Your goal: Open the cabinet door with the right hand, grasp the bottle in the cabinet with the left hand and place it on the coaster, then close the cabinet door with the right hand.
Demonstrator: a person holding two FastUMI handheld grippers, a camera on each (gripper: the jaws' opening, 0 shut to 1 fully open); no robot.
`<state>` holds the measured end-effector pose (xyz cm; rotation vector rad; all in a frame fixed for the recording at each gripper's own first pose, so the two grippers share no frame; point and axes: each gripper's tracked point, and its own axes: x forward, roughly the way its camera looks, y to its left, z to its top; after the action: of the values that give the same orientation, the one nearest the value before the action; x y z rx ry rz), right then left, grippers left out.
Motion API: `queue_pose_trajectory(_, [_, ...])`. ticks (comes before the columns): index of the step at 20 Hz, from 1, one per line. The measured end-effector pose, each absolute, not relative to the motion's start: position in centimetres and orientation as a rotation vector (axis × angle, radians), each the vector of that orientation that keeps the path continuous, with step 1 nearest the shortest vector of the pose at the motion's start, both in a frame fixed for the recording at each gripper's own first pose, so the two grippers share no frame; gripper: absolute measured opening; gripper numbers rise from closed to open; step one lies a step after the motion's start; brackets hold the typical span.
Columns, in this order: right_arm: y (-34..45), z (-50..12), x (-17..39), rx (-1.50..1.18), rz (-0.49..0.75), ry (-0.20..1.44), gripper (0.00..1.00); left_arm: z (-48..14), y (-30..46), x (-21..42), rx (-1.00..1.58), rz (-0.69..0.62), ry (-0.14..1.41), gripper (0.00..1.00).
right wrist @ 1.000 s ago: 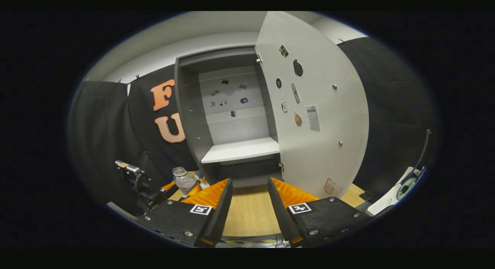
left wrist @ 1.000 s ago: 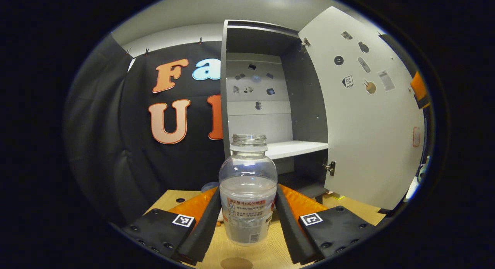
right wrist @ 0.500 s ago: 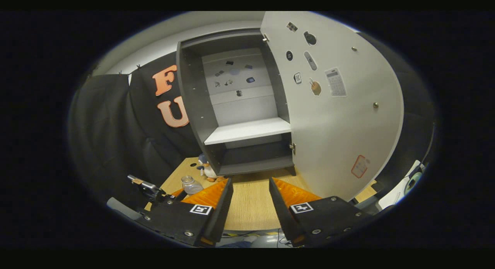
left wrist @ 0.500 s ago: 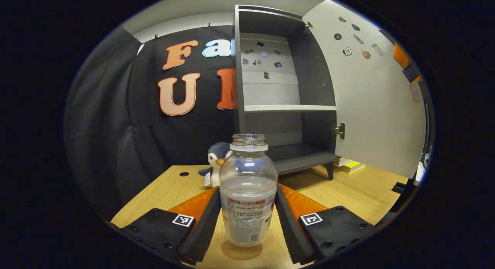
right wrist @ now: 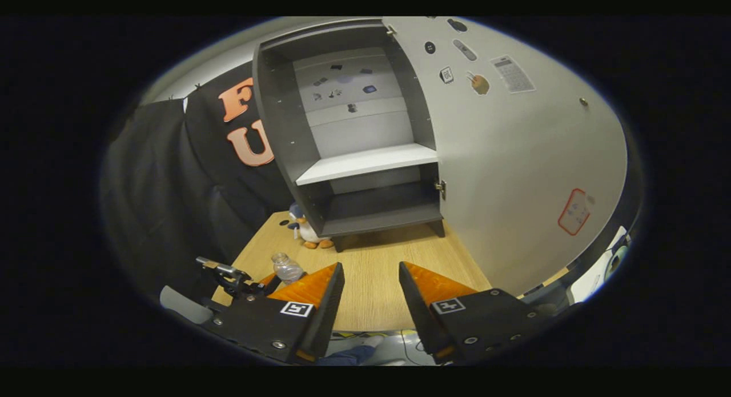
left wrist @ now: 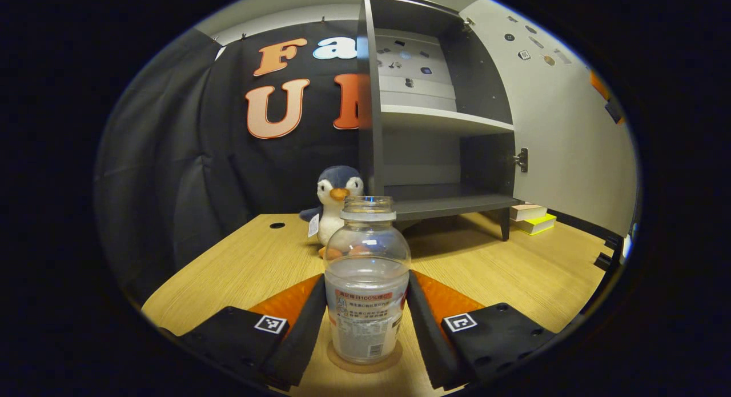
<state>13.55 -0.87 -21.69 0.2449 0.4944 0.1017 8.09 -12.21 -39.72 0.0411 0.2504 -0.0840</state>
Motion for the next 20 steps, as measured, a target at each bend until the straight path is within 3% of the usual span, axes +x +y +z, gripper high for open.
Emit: queue_pose_trajectory(20, [-0.1,-22.4,12.2,0.282,0.128,0.528,0.61,-37.9,-11.9,5.9,0.038,-0.053,0.243,0.90])
